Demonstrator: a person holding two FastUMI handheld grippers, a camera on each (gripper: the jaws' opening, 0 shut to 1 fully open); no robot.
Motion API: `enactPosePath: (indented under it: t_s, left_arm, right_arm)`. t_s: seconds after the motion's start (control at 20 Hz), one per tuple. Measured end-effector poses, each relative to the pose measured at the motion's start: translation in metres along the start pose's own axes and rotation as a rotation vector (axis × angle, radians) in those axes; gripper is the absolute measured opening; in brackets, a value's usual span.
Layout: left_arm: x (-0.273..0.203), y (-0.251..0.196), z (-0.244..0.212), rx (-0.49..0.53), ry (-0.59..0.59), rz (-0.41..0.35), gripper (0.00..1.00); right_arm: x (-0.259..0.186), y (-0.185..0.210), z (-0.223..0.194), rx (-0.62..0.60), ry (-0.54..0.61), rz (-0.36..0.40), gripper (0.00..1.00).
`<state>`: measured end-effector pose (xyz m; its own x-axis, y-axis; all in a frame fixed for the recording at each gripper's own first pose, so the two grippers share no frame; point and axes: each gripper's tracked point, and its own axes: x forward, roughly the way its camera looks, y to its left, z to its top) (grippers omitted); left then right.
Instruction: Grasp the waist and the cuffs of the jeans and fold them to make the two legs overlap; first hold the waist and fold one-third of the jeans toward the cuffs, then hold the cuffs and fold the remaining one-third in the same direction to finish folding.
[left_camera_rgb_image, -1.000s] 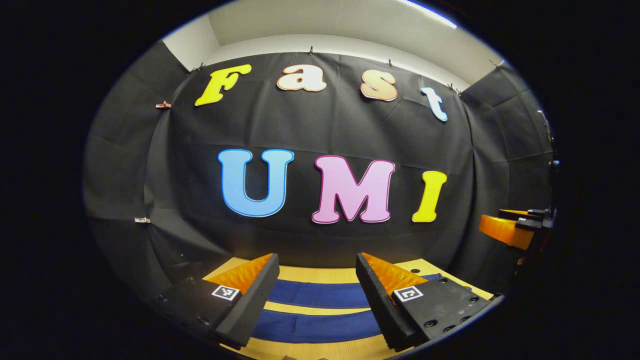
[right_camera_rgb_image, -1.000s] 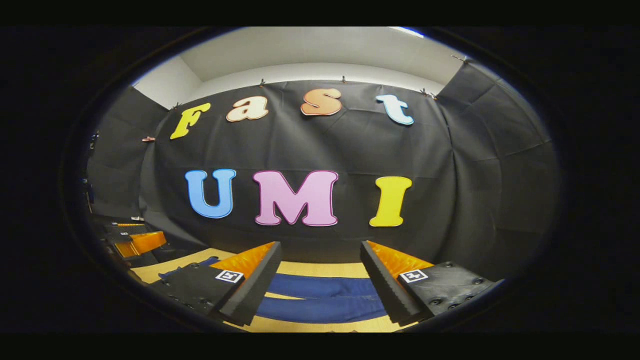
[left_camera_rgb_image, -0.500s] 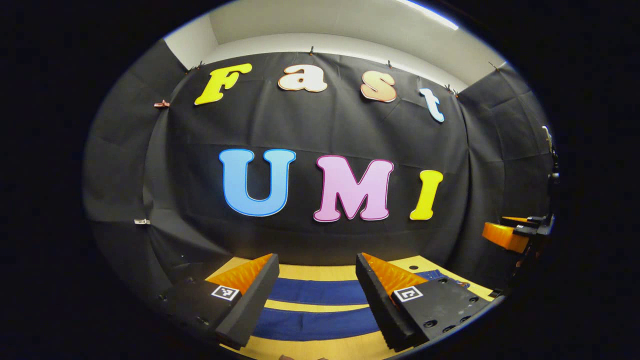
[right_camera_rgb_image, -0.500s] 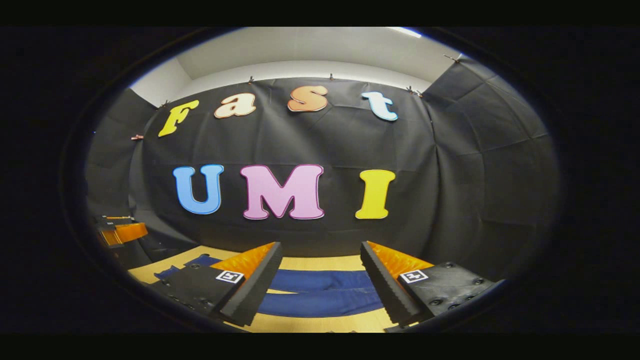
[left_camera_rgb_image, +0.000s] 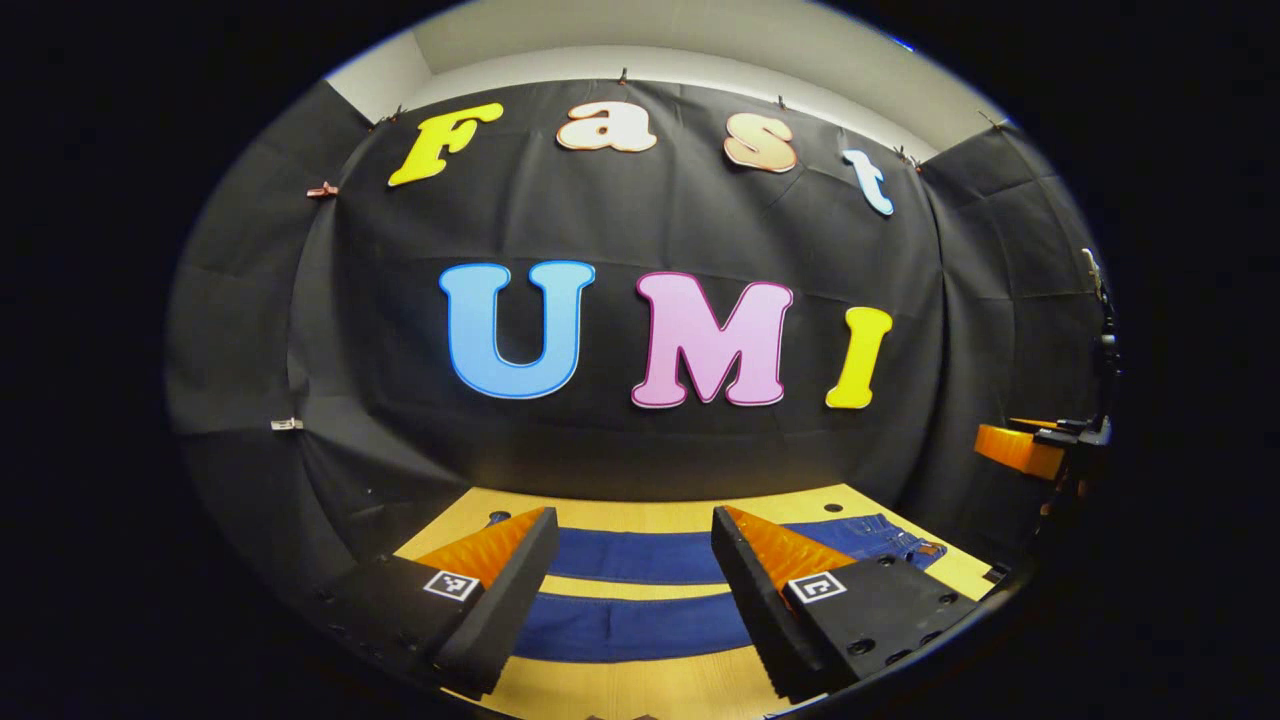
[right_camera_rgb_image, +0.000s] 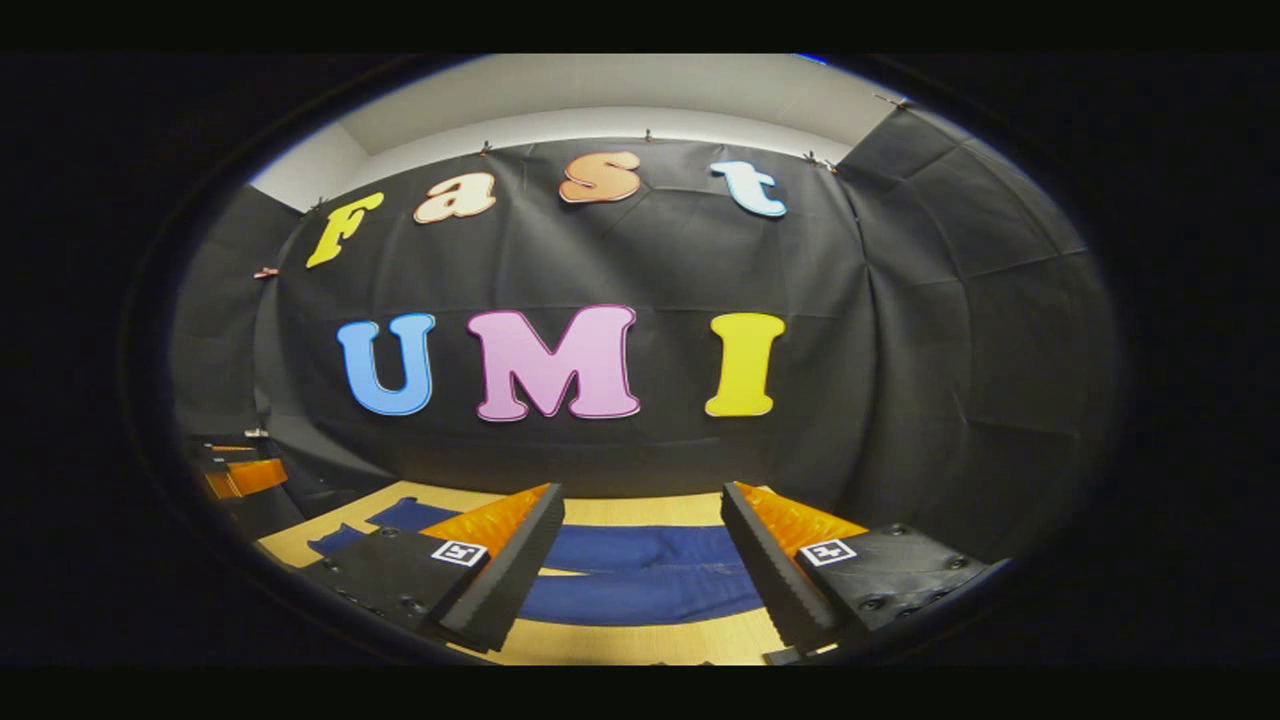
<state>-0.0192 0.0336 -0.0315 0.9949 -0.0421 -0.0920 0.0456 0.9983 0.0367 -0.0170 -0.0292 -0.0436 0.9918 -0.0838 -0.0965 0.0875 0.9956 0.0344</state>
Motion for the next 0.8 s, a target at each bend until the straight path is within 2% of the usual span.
enactPosePath:
  t_s: [0.2, 0.25, 0.35, 0.5, 0.6, 0.8]
  left_arm:
    - [0.006, 0.058, -0.030, 0.070, 0.074, 0.070, 0.96]
    - [0.009, 0.080, -0.041, 0.106, 0.101, 0.084, 0.96]
    - [0.013, 0.118, -0.065, 0.204, 0.172, 0.089, 0.98]
    - [0.018, 0.181, -0.115, 0.374, 0.304, 0.070, 0.98]
    - [0.022, 0.220, -0.147, 0.472, 0.391, 0.052, 0.98]
    - [0.034, 0.274, -0.198, 0.667, 0.523, -0.032, 0.98]
  right_arm:
    - [0.000, -0.012, -0.011, -0.012, 0.016, -0.022, 0.94]
    - [-0.001, -0.013, -0.015, -0.024, 0.024, -0.021, 0.98]
    - [-0.004, -0.016, -0.022, -0.052, 0.038, -0.027, 0.97]
    - [-0.012, -0.018, -0.031, -0.090, 0.052, -0.037, 0.94]
    - [-0.019, -0.016, -0.040, -0.108, 0.067, -0.042, 0.98]
    - [-0.032, -0.007, -0.060, -0.138, 0.115, -0.043, 0.97]
